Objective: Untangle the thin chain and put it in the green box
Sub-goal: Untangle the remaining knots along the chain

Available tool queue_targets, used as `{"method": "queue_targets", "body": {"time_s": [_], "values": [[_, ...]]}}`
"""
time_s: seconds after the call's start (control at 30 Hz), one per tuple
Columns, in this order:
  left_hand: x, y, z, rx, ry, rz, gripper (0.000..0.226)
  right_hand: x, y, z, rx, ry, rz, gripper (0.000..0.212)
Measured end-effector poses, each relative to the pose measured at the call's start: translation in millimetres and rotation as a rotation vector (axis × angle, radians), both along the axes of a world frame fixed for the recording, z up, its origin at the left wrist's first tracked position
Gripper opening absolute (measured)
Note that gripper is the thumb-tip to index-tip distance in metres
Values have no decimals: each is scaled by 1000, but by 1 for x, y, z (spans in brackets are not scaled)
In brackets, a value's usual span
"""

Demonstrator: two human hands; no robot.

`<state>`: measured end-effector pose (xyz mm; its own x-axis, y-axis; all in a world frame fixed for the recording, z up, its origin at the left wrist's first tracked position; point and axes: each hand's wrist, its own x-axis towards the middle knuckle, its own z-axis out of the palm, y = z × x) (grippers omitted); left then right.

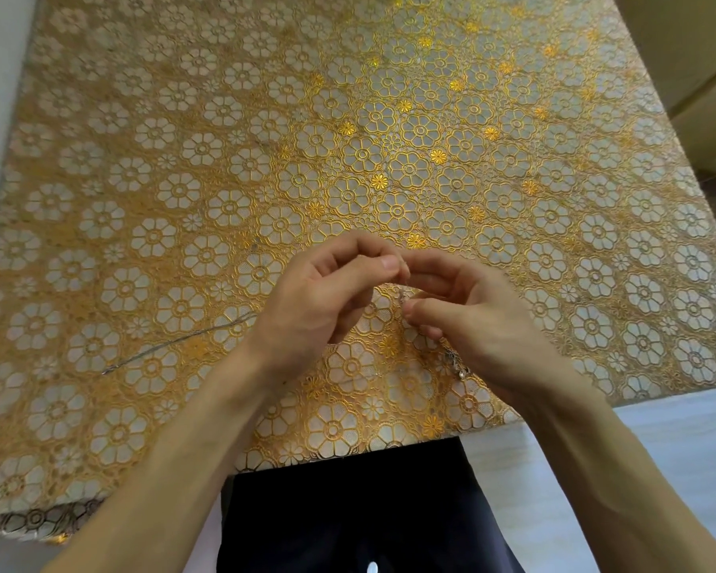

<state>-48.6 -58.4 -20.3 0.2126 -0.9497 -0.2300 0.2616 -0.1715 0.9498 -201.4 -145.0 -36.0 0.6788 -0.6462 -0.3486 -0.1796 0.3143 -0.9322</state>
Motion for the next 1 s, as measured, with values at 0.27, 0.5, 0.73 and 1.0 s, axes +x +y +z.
{"method": "queue_targets", "body": {"time_s": [0.27, 0.5, 0.73, 1.0], "values": [[19, 7, -2, 43, -5, 102, 14, -6, -4, -3, 35, 5, 1, 45], [20, 8, 2, 40, 44, 71, 20, -4, -3, -4, -35, 20, -6, 44], [16, 7, 0, 35, -8, 1, 17, -4, -5, -2, -30, -47, -40, 44], [17, 9, -2, 15, -81, -97, 8, -2, -5, -9, -45, -15, -91, 43]]}}
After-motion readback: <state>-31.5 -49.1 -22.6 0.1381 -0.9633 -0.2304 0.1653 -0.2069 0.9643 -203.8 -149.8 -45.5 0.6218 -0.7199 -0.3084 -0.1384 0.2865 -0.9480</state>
